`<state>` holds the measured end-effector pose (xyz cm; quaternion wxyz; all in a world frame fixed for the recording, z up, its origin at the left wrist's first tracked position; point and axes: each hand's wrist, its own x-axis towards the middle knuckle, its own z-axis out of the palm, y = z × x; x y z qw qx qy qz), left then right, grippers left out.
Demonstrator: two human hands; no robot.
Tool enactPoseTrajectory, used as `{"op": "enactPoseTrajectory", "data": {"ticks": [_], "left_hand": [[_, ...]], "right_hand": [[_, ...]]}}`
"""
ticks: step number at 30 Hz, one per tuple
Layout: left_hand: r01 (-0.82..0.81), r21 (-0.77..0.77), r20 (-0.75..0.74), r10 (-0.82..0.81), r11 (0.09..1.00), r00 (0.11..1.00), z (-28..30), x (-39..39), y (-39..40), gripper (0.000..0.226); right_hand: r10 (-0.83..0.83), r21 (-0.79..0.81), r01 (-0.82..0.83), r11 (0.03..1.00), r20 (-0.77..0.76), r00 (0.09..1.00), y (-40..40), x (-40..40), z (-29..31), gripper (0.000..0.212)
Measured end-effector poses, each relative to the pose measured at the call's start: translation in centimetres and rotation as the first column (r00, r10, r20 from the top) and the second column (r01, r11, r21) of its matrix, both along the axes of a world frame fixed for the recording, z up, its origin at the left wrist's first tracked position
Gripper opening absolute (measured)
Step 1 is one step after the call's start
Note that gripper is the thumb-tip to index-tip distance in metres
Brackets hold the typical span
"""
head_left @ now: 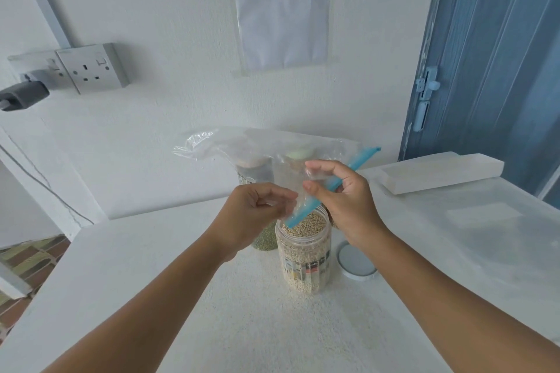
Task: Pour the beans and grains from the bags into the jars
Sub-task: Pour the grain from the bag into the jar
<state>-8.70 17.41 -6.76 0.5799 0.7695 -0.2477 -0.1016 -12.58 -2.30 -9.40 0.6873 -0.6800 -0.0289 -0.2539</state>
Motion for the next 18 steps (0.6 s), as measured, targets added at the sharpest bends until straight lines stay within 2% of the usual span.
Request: {"op": "enactPoseTrajectory", "data": {"ticks": [5,10,15,18], "left_hand": [[-0.023,0.058,0.051,0.02,0.998,0.998,0.04,-0.21,-0.11,0.021],[-0.077,0.045,0.163,0.068,0.996,0.984,-0.12,-0.14,-0.1,0.017],[-0.057,0.106,0.172,0.038,0.993,0.984,0.06,-0.27,0.09,0.02],[-0.014,0.137,0.126,-0.003,0.99,0.992,0.28,-0.5,0.27,0.025]], "right_hand": [[0.082,0.042,-0.081,0.996,-0.019,0.996,0.07,-0.17,0.06,0.039],[0.065,0.088,-0.063,0.994,-0.011,0.998,0.14,-0.08,-0.13,0.035],[0.067,0.134,-0.063,0.989,-0.021,0.998,0.4,-0.26,-0.06,0.036],[0.09,0.154,-0.085,0.984,-0.029,0.996,0.27,-0.42,0.29,0.038]]}}
